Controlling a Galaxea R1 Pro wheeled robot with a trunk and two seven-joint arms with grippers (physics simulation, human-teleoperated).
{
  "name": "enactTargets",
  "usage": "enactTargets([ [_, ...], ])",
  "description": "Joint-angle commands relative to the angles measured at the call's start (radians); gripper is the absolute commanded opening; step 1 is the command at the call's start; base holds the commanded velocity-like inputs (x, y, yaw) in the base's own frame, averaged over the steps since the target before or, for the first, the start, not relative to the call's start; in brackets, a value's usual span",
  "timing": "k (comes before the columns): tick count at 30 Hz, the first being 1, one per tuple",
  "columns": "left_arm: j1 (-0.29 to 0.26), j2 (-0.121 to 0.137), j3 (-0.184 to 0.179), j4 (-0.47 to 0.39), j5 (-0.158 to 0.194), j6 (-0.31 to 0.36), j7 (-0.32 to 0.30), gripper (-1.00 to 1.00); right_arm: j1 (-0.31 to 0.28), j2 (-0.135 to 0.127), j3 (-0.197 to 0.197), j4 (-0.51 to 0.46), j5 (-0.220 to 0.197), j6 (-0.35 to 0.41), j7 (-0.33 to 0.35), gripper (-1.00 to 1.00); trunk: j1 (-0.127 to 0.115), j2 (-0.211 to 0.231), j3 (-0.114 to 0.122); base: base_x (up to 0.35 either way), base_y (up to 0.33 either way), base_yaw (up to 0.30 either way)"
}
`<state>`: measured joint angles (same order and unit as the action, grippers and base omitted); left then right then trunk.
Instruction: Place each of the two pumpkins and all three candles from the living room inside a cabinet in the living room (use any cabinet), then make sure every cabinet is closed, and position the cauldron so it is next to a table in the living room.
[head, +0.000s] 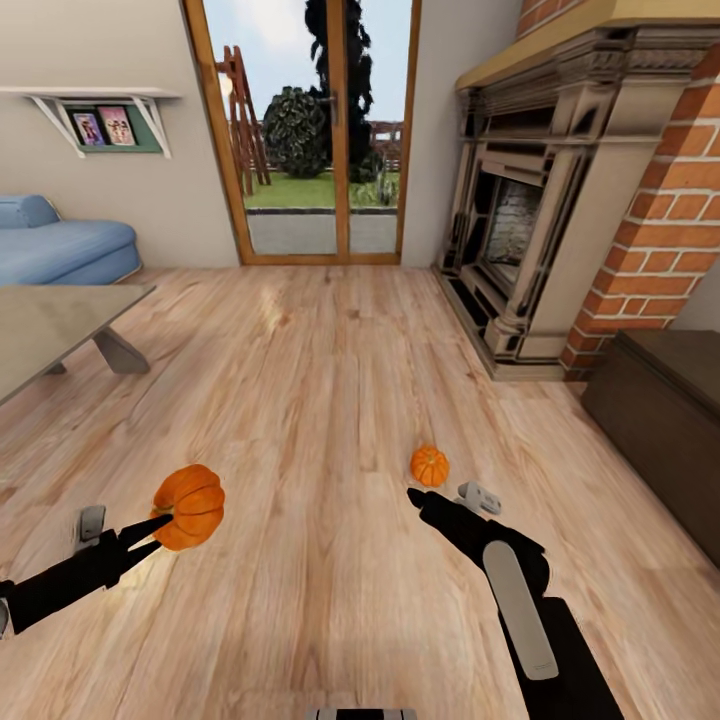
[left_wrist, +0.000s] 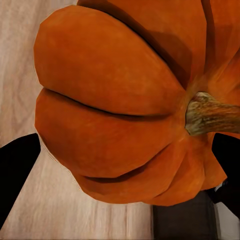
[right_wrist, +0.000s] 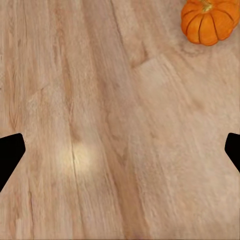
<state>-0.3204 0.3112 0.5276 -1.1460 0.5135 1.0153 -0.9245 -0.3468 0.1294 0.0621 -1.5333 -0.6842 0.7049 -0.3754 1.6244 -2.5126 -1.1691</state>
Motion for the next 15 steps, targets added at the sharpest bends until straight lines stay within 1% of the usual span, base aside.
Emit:
enactTargets([
  [1,0.000,-0.006,-0.003,0.000,0.003,0.000,0.001,-1.00,0.000,0.004,0.000,0.006,-0.006,-0.006,0.000,1.00,0.000,0.000,0.000,0.301,0.000,0.000],
  [4,0.000,-0.023,-0.008,0.000,0.002,0.000,0.001,-1.00,0.000,0.009,-0.002,0.023,-0.017,-0.022,0.000,1.00,0.000,0.000,0.000,0.312,0.000,0.000],
  [9,0.000,-0.050,-0.009,0.000,-0.002,0.000,0.001,-1.00,0.000,0.009,-0.004,0.051,-0.021,-0.026,0.000,1.00,0.000,0.000,0.000,0.323,0.000,0.000],
  [11,0.000,-0.050,-0.009,0.000,-0.008,0.000,0.001,-1.00,0.000,0.009,-0.006,0.062,-0.021,-0.027,0.000,1.00,0.000,0.000,0.000,0.324,-0.009,0.000],
  [15,0.000,-0.050,-0.009,0.000,-0.027,0.000,0.001,-1.00,0.000,0.009,-0.029,0.084,-0.021,-0.025,-0.001,1.00,0.000,0.000,0.000,0.294,-0.066,0.000],
])
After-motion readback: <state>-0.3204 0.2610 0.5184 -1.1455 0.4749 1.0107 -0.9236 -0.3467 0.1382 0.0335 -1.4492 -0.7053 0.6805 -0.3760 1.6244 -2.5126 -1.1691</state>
